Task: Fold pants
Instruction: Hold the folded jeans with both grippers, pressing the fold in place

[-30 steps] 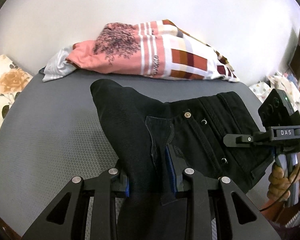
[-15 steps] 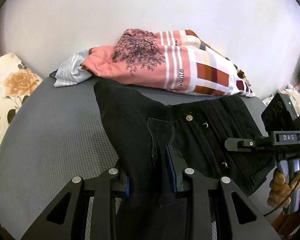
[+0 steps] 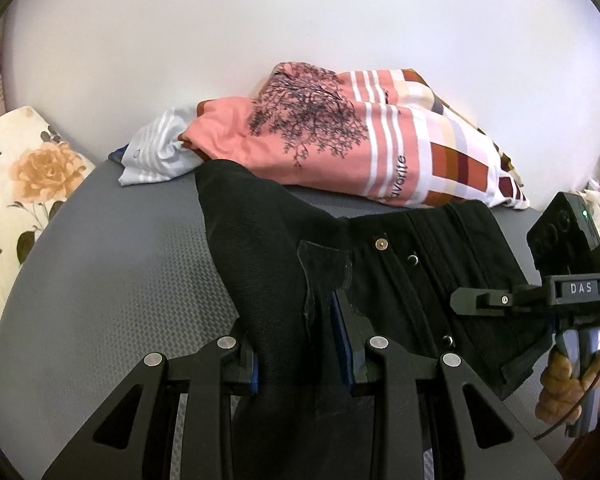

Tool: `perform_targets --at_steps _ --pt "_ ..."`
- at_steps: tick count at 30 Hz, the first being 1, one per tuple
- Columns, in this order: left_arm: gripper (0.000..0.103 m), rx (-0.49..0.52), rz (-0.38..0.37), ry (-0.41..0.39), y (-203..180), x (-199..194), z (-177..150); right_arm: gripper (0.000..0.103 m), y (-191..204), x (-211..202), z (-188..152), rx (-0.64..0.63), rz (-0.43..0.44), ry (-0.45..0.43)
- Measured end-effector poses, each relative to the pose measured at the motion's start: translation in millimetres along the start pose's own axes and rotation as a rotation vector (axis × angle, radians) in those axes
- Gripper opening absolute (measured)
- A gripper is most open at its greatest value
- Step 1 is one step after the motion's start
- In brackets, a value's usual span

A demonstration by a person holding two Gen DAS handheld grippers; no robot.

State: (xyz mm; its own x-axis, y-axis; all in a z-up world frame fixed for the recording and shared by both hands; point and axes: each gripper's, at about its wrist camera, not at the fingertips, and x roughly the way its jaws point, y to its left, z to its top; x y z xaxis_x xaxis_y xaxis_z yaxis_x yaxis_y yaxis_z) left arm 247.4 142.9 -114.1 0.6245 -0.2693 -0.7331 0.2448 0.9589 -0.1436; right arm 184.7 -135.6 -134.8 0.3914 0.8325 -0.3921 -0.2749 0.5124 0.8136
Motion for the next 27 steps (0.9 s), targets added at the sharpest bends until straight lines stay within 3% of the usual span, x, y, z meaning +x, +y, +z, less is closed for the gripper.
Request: perform_targets --at_steps 27 --pt "0.029 0.01 0.047 0.002 32 38 22 0.03 -1 13 11 0.002 -0.016 -0.018"
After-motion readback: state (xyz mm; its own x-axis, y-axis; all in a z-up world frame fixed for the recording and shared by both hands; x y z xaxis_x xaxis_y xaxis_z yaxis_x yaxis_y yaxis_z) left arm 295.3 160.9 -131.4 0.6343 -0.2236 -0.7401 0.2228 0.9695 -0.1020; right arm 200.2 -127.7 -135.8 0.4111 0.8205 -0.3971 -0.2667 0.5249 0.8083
